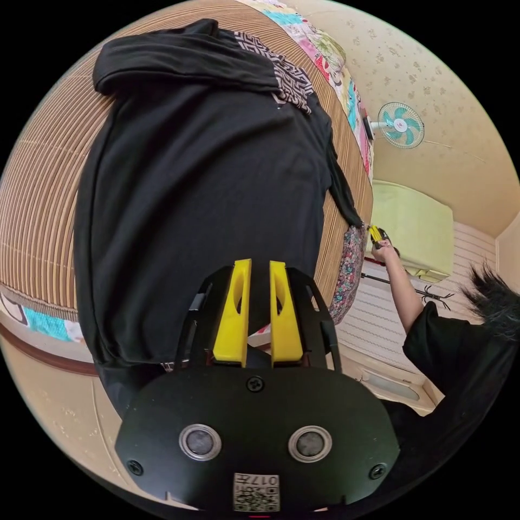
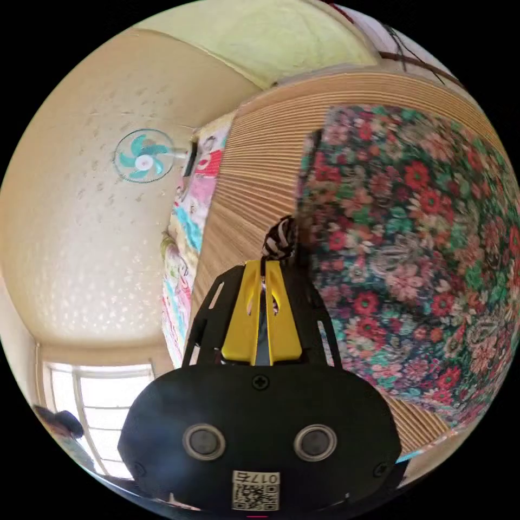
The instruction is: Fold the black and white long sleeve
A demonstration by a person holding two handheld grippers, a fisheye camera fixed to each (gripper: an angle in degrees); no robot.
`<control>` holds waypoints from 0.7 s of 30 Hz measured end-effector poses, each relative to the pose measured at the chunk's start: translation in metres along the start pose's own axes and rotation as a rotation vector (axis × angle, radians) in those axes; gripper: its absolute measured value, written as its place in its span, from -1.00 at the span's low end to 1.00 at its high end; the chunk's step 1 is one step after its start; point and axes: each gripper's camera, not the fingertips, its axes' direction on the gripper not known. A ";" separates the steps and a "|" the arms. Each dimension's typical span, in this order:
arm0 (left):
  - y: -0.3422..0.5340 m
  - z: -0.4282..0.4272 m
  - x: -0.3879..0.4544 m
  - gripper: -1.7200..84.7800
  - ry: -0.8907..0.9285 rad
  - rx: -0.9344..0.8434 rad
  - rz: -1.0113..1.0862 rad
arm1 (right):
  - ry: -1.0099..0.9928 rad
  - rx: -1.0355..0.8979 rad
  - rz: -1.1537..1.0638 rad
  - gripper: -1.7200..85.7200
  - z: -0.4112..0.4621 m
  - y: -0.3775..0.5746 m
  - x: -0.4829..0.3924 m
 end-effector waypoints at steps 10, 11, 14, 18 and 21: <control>0.031 -0.049 -0.036 -0.80 0.021 0.086 -0.057 | -0.391 -0.460 -0.668 -0.89 0.187 0.315 -0.303; 0.033 -0.053 -0.040 -0.80 0.022 0.093 -0.063 | -0.378 -0.534 -0.683 -0.89 0.206 0.338 -0.304; 0.046 -0.084 -0.058 -0.78 0.012 0.136 -0.091 | -0.262 -0.824 -0.815 -0.85 0.250 0.422 -0.282; 0.069 -0.135 -0.088 -0.72 -0.088 0.168 -0.071 | -0.038 -0.850 -0.896 -0.80 0.199 0.421 -0.209; 0.082 -0.156 -0.116 -0.70 -0.172 0.095 -0.044 | 0.215 -0.860 -0.879 -0.78 0.150 0.385 -0.148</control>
